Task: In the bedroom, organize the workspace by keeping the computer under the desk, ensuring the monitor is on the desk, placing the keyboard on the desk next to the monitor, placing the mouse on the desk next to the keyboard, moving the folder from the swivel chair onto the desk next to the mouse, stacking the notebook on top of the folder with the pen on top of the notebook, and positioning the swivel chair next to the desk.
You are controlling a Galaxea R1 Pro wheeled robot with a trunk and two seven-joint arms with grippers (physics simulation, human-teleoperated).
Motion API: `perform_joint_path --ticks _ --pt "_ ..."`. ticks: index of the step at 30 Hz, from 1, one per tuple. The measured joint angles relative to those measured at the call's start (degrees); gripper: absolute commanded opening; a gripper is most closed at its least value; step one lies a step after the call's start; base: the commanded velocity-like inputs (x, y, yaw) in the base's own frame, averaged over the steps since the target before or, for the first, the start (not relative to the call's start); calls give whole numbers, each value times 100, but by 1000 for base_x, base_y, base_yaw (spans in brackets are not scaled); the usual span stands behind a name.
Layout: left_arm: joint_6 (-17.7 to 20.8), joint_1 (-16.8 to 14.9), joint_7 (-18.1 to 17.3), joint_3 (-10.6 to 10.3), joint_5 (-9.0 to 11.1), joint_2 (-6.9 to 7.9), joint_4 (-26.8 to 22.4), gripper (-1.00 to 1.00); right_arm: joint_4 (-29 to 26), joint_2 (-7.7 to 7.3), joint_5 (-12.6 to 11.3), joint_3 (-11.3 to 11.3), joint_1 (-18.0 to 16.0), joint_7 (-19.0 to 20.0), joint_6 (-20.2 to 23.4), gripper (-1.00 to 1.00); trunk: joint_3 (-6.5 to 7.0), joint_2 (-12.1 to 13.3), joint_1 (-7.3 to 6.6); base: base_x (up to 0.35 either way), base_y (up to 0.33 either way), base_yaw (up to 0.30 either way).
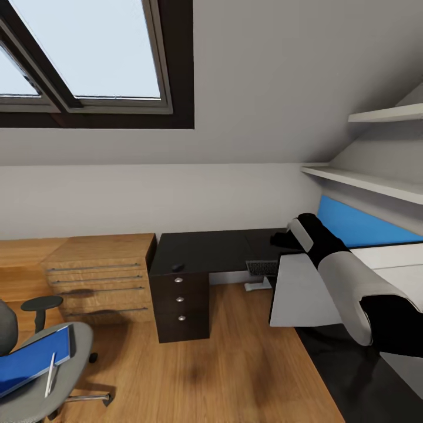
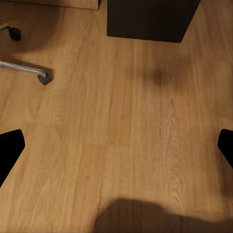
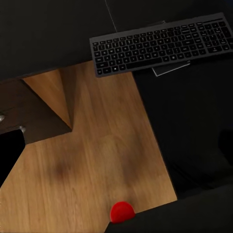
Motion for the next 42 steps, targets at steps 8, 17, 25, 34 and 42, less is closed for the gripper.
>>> perform_joint_path --ticks 8,17,25,34,42 --pt "-3 0 0 0 2 0 2 100 0 -3 -8 2 0 -1 0 100 0 0 1 -32 -26 0" --pt "-12 0 0 0 2 0 2 100 -2 5 -29 2 -2 0 -2 100 1 -1 0 -48 -44 0" --pt "-12 -1 0 -1 1 0 1 100 -15 7 -37 4 -1 -2 4 100 1 -2 1 -89 -72 0" --pt "-13 0 0 -7 0 0 1 100 -18 12 53 8 -1 3 26 100 1 -2 -1 -29 -25 0" --pt "-12 1 0 -8 0 0 -1 100 -6 67 84 5 1 13 36 100 -1 0 1 -43 -1 0"
